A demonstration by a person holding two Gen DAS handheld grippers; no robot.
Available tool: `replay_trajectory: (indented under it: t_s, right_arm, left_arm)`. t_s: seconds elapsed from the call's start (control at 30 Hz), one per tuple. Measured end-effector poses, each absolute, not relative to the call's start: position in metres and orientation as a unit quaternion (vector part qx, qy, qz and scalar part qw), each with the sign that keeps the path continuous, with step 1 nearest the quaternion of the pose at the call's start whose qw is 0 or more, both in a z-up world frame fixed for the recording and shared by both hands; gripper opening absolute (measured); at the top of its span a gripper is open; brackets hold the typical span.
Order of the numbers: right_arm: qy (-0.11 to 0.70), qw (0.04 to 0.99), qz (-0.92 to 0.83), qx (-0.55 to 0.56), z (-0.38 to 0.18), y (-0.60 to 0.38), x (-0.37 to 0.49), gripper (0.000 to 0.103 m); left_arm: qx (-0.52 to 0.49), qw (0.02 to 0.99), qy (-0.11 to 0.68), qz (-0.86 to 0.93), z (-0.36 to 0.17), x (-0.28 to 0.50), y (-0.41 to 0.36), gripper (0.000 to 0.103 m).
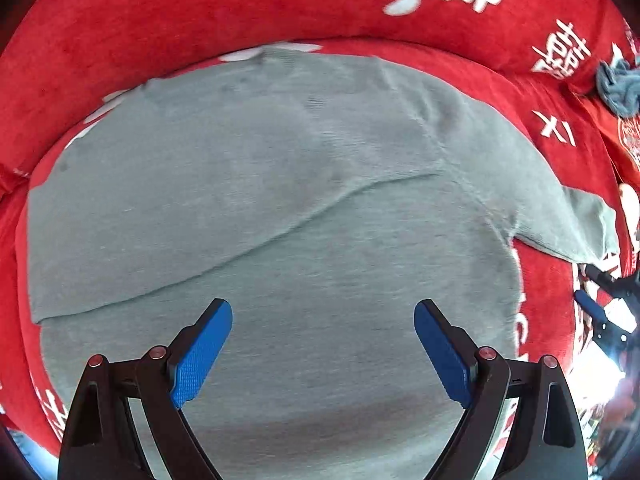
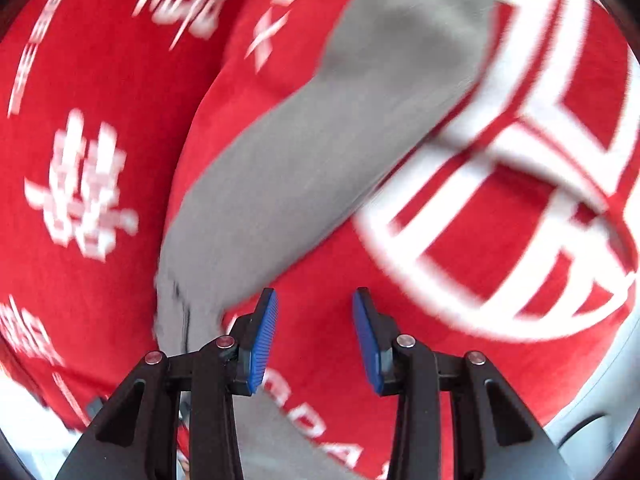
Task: Fold small clothes
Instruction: 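Grasp the other sweater sleeve cuff with the right tool, then fold the held sleeve across the sweater body with the right tool, release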
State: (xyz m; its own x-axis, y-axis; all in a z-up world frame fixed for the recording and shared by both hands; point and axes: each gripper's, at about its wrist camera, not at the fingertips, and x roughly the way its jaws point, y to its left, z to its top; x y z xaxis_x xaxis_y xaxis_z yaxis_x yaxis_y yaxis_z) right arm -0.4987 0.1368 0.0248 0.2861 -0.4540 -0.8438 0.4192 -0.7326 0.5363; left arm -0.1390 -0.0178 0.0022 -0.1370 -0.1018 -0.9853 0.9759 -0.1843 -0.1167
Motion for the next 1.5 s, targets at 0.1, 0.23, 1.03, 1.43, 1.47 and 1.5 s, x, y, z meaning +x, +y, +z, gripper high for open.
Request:
replay_trajectory:
  t_s: [0.1,0.23,1.03,1.43,1.47,1.5]
  right_arm:
    - [-0.059,0.344,-0.609,0.712,0.022,0.146,-0.533,0.043]
    - [-0.126,0.317,-0.609,0.716,0.012,0.15,-0.558,0.043]
    - [-0.146,0.549,-0.478,0.67,0.077,0.013,-0.501,0.006]
    - [0.173,0.7,-0.333,0.608,0.069,-0.079,-0.229,0.006]
    - [0.193,0.688,-0.33,0.617,0.055,-0.079,-0.215,0.009]
    - [0.219,0.668,-0.332,0.629,0.036,-0.079,-0.2,0.01]
  left_arm:
    - [0.485,0.442,0.45,-0.606,0.0,-0.152,-0.02,0.093]
    - [0.489,0.438,0.447,-0.607,-0.001,-0.16,-0.019,0.093]
    - [0.424,0.467,0.488,-0.604,0.015,-0.099,-0.031,0.093]
    - [0.371,0.545,0.505,-0.557,0.028,0.016,-0.031,0.093]
    - [0.369,0.55,0.508,-0.55,0.026,0.025,-0.03,0.093]
    - [0.367,0.554,0.511,-0.544,0.025,0.033,-0.03,0.093]
